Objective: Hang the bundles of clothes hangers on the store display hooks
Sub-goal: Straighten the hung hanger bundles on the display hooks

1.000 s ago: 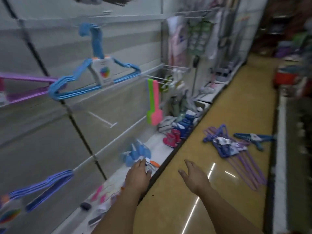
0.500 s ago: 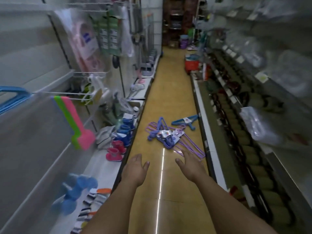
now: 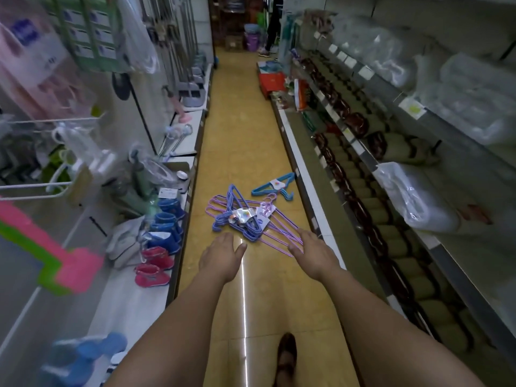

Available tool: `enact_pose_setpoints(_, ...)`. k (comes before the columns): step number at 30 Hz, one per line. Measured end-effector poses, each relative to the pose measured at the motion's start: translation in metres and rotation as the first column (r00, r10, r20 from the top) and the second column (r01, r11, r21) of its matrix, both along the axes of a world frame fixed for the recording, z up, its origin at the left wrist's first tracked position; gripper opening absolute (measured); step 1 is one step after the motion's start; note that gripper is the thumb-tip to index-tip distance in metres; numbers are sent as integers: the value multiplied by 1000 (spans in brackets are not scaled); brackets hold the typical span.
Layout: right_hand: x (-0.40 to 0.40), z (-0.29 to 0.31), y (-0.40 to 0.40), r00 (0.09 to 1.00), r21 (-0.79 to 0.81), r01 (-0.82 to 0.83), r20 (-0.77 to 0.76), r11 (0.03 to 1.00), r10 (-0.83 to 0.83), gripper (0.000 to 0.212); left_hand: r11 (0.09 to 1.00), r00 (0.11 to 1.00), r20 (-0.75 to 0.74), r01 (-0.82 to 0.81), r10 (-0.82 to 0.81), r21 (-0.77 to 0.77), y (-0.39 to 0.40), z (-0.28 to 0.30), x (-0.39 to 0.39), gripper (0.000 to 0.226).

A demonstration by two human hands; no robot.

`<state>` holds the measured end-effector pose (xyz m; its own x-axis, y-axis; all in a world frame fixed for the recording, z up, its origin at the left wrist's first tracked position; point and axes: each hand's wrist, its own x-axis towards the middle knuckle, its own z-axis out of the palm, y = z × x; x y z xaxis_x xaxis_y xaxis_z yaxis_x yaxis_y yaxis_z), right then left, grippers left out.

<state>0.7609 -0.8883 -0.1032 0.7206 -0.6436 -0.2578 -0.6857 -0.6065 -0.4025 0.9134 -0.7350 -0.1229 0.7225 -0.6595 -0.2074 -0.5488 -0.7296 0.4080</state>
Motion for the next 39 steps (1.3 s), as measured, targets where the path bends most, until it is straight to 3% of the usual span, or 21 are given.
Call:
enact_pose_setpoints(9, 96, 9, -129, 999, -45, -41, 13, 998, 41, 59, 1000, 1000, 28, 1, 0, -29, -120, 9, 93, 44)
enact_pose_setpoints(19, 179, -15, -263, 997, -9, -45, -66, 999, 45, 61, 999, 998, -28, -53, 53, 9, -236, -21, 175, 56)
enact_pose_setpoints(28, 259, -47, -328, 983, 8, -112, -145, 994, 112, 60, 992, 986, -114, -112, 118, 64, -291, -71, 239, 65)
enact_pose_setpoints(35, 341, -69, -366, 977, 19, -131, -165, 991, 132, 57, 993, 982, -148, -109, 116, 53, -326, -97, 314, 50)
enact_pose_setpoints(39, 397, -91, -380, 977, 45, -137, -162, 990, 142, 58, 987, 970, -184, -152, 159, 51, -329, -113, 357, 53)
